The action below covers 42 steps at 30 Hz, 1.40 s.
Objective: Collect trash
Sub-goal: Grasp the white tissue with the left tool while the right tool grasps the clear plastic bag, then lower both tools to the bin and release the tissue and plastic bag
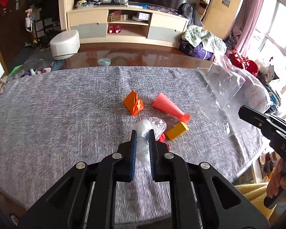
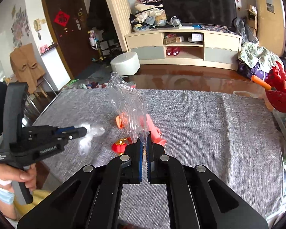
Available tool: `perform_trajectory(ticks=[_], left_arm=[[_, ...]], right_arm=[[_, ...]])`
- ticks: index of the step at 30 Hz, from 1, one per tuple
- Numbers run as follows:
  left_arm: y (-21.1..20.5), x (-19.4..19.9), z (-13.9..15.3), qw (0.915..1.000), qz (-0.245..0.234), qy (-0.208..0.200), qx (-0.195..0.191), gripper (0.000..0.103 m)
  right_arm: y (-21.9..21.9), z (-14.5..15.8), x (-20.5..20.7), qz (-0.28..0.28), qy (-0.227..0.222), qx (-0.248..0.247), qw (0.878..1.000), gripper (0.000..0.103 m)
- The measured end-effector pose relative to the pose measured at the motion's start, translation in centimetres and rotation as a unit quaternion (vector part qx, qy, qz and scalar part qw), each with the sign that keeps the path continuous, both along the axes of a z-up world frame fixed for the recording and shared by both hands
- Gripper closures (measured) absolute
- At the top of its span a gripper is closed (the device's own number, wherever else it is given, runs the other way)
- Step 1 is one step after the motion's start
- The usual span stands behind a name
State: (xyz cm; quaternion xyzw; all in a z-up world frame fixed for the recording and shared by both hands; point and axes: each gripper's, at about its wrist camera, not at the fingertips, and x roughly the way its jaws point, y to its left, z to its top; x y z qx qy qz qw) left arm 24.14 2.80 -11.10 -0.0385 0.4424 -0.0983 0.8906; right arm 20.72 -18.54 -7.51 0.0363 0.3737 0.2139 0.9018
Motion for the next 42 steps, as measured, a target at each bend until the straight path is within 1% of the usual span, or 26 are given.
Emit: perform_trajectory(ticks=[5,9,13,19,24,28,34,36,38,39,42], left_arm=[[-0.5,-4.3,1.4,0.9999,-0.003,-0.011,0.0,0.092],[-1.2,-8.5,1.2,0.9997,-0.016,-0.016,-0.005,0.092],[-1.9,-11.7,-0.6,0.9995,-0.028,-0.005,-0.012,0.091],[-3.2,-15.6,-3.8,0.9988,-0.041,0.019,-0.019,0.091],[-3.5,-18.0,-6.0,0.9981,-0.045,0.037,-0.02,0.091],[-3.8,-19.6,-8.5,0.9967,-0.048,0.061,-0.022,0.091],[-4.5,-21.0,-12.7,0.9929,-0.053,0.105,-0.021,0.091],[-4.6,-21.3,-14.1,0.991,-0.053,0.121,-0.02,0.091],[-4.6,-21.4,-15.5,0.9887,-0.053,0.139,-0.018,0.09],[-4.6,-21.4,-16.0,0.9877,-0.052,0.146,-0.016,0.088],[-4.7,-21.5,-17.9,0.9841,-0.051,0.17,-0.008,0.088]], right_arm=[[-0.6,0.7,-3.6,-0.001,-0.003,0.006,1.0,0.098],[-0.7,0.2,-6.6,0.0,0.005,0.007,1.0,0.098],[-0.9,-0.8,-9.1,0.003,0.016,0.004,1.0,0.098],[-1.2,-3.4,-12.7,0.007,0.043,0.009,0.999,0.098],[-1.1,-6.4,-15.1,0.007,0.077,0.009,0.997,0.098],[-0.5,-9.2,-16.5,0.012,0.109,-0.001,0.994,0.098],[0.5,-14.3,-17.5,0.009,0.169,-0.022,0.985,0.098],[0.8,-16.3,-17.5,0.005,0.194,-0.03,0.98,0.098],[0.9,-17.8,-17.7,0.002,0.211,-0.036,0.977,0.098],[1.1,-18.5,-17.8,0.001,0.22,-0.038,0.975,0.098],[1.4,-19.9,-17.7,-0.002,0.237,-0.043,0.97,0.098]])
